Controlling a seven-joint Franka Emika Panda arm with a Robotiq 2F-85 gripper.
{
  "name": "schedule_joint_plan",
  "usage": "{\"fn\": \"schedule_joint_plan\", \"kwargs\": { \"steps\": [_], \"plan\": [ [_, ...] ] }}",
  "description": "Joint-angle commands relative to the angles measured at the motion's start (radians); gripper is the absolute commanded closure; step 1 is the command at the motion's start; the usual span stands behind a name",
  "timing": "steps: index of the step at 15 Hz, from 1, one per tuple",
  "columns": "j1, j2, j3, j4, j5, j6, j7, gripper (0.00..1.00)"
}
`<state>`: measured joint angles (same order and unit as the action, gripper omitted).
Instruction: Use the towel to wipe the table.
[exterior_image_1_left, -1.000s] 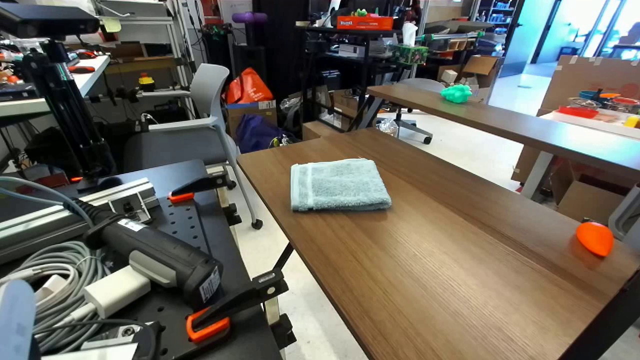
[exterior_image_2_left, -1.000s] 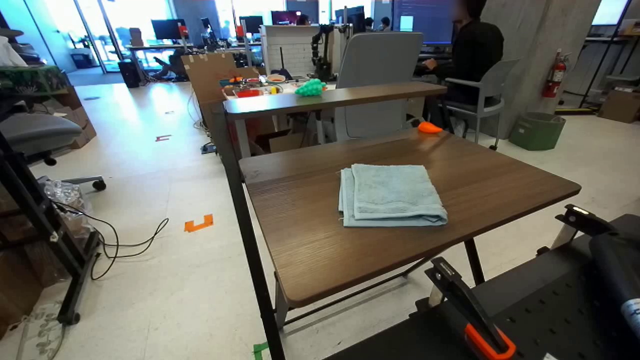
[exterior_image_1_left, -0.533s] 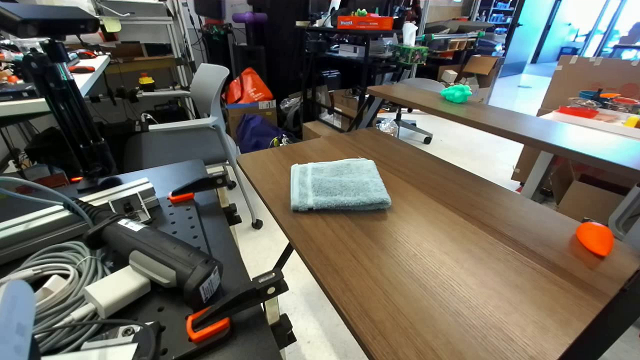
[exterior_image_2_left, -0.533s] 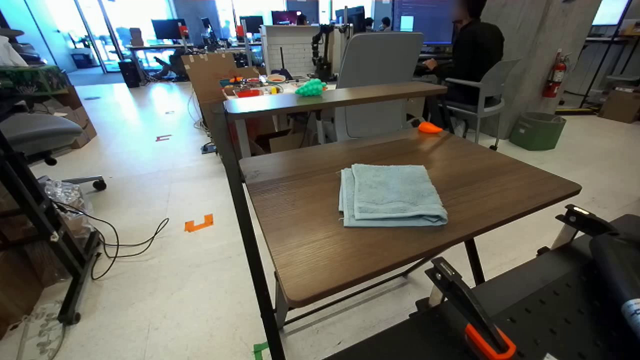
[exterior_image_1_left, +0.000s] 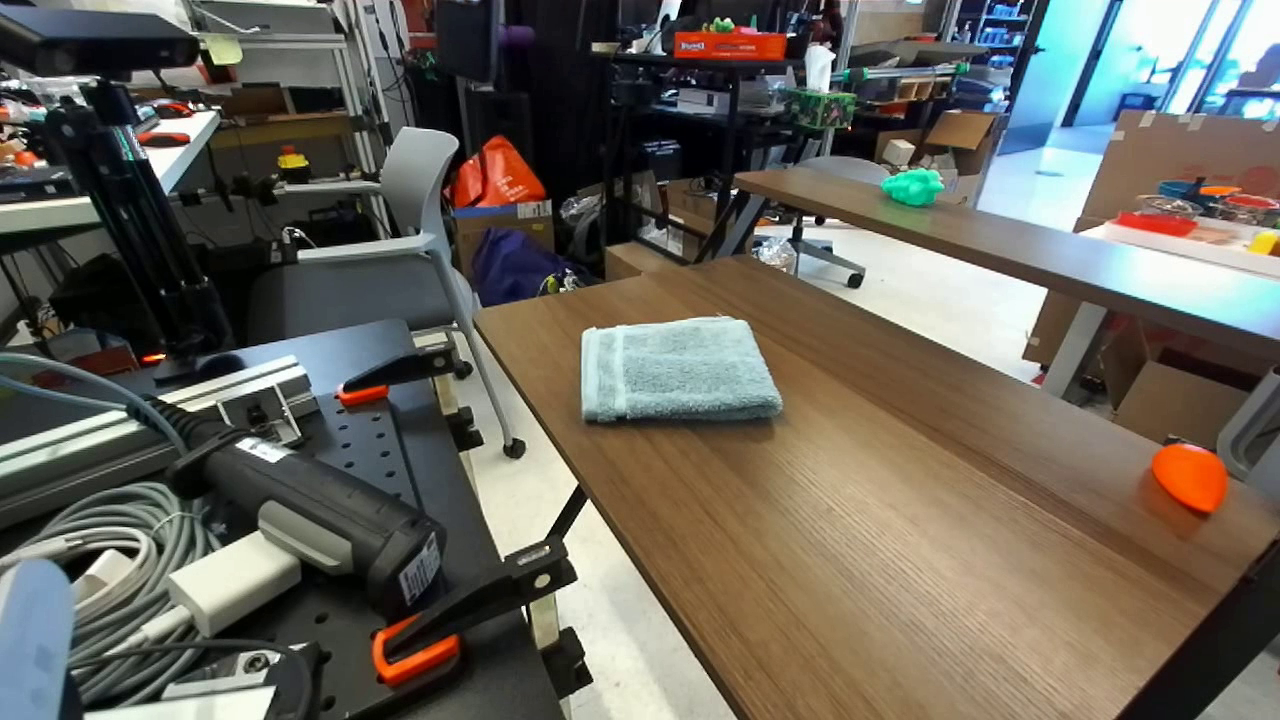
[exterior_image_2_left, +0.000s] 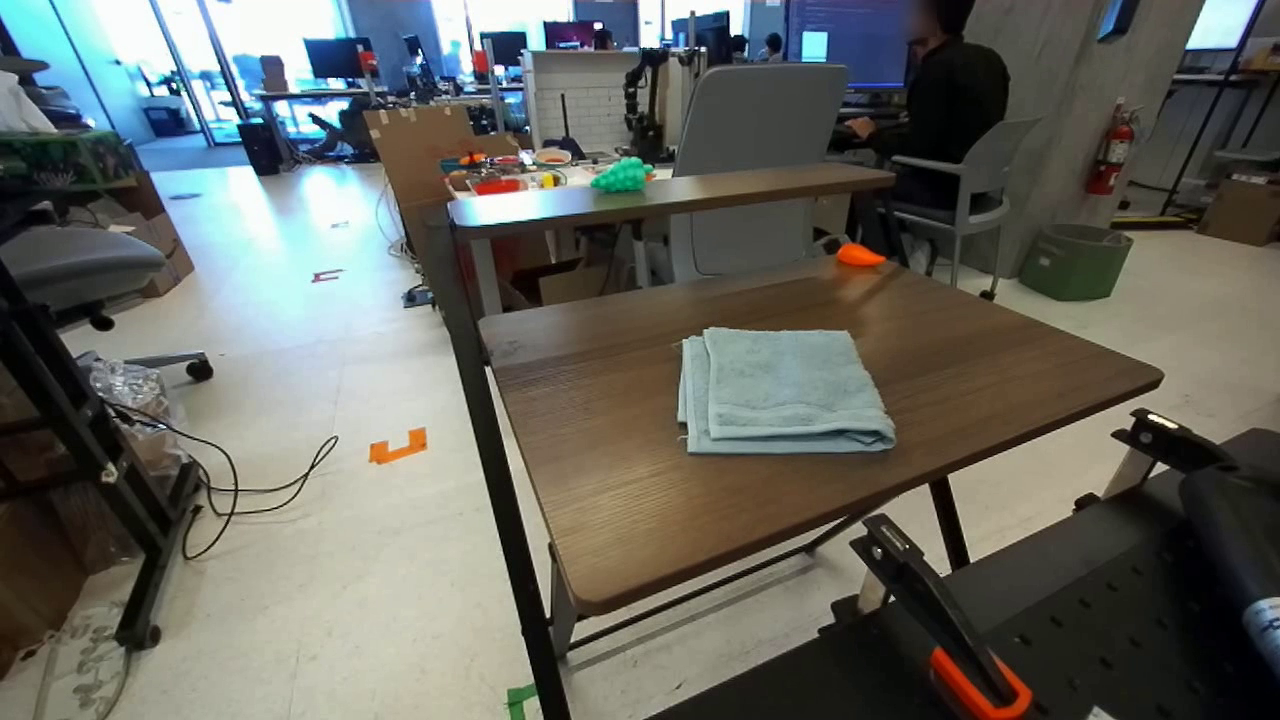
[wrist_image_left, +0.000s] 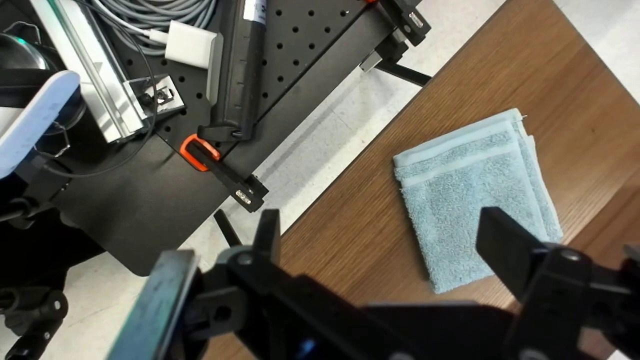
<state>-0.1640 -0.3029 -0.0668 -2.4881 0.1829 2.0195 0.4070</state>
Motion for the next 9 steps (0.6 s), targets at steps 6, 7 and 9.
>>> {"fn": "schedule_joint_plan", "kwargs": {
  "steps": [6, 7, 9],
  "plan": [
    [0.095, 0.289, 0.101, 0.074, 0.227, 0.447, 0.345, 0.00],
    [0.110, 0.332, 0.115, 0.089, 0.211, 0.506, 0.412, 0.00],
    [0.148, 0.434, 0.124, 0.123, 0.169, 0.609, 0.532, 0.00]
  ]
}}
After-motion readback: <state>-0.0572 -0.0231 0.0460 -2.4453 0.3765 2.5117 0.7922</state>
